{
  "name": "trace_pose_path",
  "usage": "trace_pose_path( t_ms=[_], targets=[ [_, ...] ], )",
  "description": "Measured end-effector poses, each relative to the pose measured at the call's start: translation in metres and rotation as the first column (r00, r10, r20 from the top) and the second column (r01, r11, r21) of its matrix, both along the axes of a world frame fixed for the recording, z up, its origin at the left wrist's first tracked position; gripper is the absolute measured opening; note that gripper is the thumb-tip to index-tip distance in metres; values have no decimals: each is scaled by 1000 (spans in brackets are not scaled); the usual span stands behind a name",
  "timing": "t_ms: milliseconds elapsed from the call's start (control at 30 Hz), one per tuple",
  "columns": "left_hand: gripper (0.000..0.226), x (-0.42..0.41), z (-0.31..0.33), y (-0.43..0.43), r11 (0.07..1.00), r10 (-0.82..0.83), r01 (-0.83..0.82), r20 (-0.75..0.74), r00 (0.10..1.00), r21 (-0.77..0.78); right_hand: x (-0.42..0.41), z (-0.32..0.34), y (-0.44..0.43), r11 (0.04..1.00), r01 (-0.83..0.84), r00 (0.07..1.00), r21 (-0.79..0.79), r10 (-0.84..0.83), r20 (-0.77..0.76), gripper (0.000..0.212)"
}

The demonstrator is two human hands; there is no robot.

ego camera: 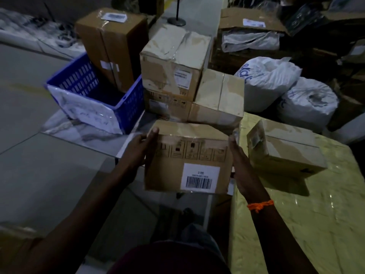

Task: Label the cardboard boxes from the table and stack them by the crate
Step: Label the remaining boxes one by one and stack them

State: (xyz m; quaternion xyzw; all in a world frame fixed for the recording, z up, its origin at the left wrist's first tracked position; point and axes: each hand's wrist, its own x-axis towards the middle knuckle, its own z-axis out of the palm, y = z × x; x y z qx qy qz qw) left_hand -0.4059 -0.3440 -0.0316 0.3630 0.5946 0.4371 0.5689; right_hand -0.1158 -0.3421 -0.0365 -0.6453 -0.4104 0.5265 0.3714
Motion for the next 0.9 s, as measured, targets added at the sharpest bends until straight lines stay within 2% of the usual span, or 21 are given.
trace_pose_path(
  t_ms=[33, 100, 133, 233, 333, 433, 533, 667, 767, 900],
  targets=[
    [33, 1, -2, -4, 1000, -12, 12, -3, 1000, -2, 2, 0, -2, 997, -59, 996, -49, 55, -68, 72],
    [44, 1, -13, -7, 999, -23, 23, 10, 1000, -42, 3, -7, -8, 982, -147, 977, -123, 124, -175, 42],
    [47, -1, -21, -9, 997, -28, 29, 16, 999, -65, 3, -13, -12, 976, -165, 972, -138, 138, -191, 36],
    [50, -7, -44, -14, 986, -79, 81, 22, 997, -143, -1, -30, -22, 978, -168, 972, -122, 144, -185, 44],
    [53, -3, -62, -21, 984, -63, 57, -31, 998, -170, -3, -43, -25, 977, -191, 980, -97, 184, -73, 41],
    [54, 5, -78, -27, 988, -45, 18, -175, 984, -154, -2, -62, -25, 969, -213, 976, -128, 218, 23, 41],
    [56, 10, -86, -29, 993, -79, 46, -311, 947, -112, -3, -73, -22, 968, -202, 975, -146, 212, 58, 36],
    [63, 10, -89, -20, 993, -95, 59, -415, 905, -98, -3, -82, -10, 983, -146, 986, -114, 154, 68, 32],
    [70, 9, -87, -3, 986, -160, 125, -440, 884, -107, -3, -86, 6, 988, -114, 991, -107, 120, 57, 44],
    [75, 6, -78, 30, 981, -191, 155, -458, 868, -116, -5, -83, 34, 986, -162, 981, -35, 165, 99, 64]
  ],
)
